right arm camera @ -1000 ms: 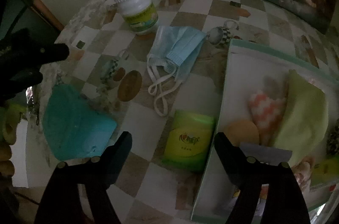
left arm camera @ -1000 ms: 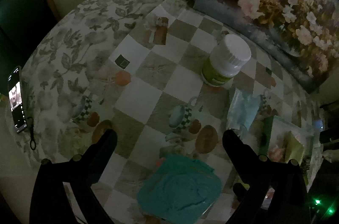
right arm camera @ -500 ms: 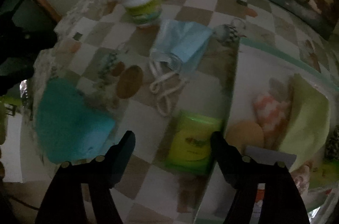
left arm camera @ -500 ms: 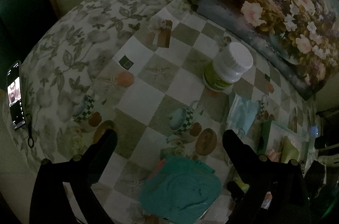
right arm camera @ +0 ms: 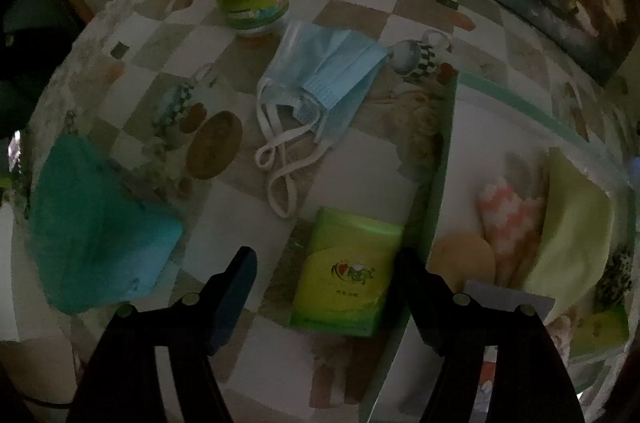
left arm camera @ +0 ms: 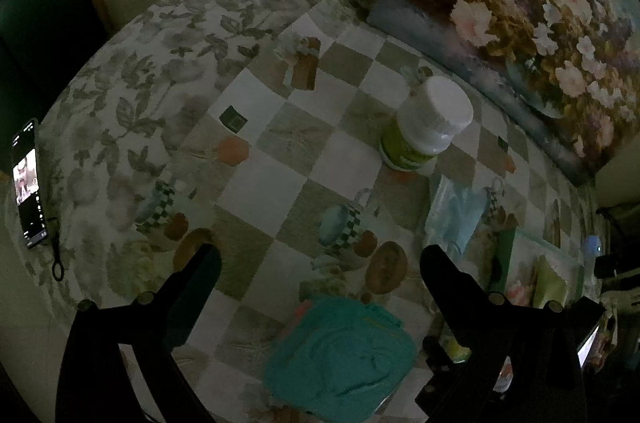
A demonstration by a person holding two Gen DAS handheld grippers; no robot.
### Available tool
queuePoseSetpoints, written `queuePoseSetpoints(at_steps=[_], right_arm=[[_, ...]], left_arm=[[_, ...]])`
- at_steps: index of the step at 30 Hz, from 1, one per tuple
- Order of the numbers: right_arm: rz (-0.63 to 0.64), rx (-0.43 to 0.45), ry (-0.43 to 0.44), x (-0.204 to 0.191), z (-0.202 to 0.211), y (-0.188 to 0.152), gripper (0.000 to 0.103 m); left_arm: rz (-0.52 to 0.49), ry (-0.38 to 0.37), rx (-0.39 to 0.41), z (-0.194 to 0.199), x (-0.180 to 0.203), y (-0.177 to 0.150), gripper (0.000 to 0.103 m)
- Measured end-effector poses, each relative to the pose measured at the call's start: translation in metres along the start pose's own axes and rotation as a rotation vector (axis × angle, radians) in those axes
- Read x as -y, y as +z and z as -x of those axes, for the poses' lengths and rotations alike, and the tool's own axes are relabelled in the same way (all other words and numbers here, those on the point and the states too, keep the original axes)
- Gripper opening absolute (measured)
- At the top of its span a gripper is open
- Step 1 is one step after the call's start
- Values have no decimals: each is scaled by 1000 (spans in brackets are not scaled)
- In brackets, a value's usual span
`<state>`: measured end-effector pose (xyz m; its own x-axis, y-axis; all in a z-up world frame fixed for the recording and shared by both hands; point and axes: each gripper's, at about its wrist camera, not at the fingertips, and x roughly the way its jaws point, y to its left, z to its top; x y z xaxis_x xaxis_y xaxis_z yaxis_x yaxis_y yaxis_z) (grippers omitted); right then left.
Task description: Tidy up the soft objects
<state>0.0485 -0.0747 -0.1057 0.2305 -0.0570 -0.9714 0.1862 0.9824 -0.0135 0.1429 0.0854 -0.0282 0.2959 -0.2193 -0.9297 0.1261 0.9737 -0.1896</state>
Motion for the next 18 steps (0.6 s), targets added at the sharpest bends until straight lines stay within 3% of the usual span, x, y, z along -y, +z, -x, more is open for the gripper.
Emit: queuePoseSetpoints(at_steps=[7, 12, 18], right_arm=[[7, 16, 88, -1, 5, -1, 75], [38, 19, 1, -9, 6, -1, 75], [68, -16, -20, -15, -5, -5, 71]], left_arm=[[-13, -1, -5, -3, 5, -1, 100], [-13, 2, -5, -3, 5, -1, 100], [-19, -2, -13, -6, 7, 0, 100]])
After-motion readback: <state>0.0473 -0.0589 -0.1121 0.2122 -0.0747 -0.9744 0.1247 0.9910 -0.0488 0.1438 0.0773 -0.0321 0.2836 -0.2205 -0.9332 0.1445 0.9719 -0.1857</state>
